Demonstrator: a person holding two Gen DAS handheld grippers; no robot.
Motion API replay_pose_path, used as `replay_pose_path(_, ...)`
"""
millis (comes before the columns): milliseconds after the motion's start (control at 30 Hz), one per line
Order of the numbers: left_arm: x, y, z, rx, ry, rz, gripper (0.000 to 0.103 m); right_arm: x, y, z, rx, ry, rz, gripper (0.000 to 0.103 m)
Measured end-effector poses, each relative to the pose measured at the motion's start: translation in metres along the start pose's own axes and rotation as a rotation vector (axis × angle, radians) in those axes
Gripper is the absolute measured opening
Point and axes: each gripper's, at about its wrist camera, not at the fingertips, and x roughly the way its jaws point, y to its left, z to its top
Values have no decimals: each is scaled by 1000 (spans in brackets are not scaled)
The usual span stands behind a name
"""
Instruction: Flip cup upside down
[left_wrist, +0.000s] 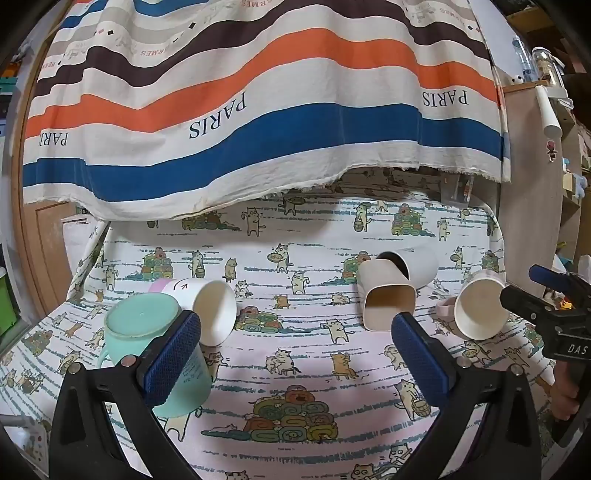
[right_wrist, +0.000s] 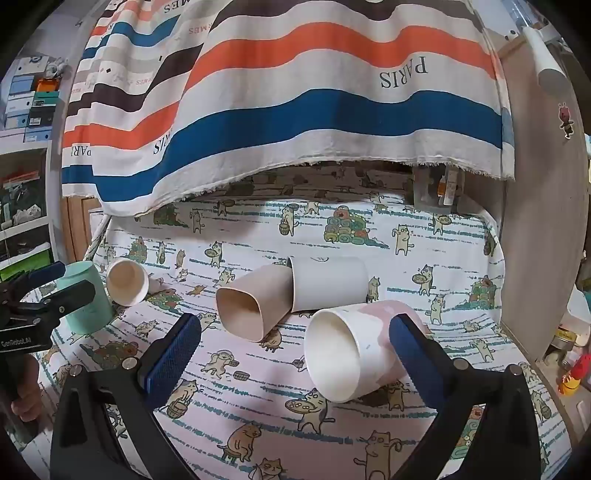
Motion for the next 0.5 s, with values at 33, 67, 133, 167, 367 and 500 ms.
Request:
replay_pose_path(33, 0, 0, 0, 0, -6, 2, 103, 0, 0, 0, 0, -1, 0, 103)
replay_pose_path(67, 0, 0, 0, 0, -6, 2, 103, 0, 0, 0, -6, 4, -2, 103)
replay_pose_path(133, -1, 1, 0, -1, -5, 4, 103, 1, 0, 0, -7, 4, -2, 103)
replay_pose_path(167, -1, 1, 0, 1, -4, 5, 103, 1, 0, 0, -6, 3, -2, 103)
replay_pose_path(367, 0, 0, 0, 11, 0, 4, 103, 1, -1, 0, -4, 3, -1, 103)
replay_pose_path(500, 0, 0, 0, 12, 0, 2, 103, 2, -1, 1, -4, 4, -1, 103)
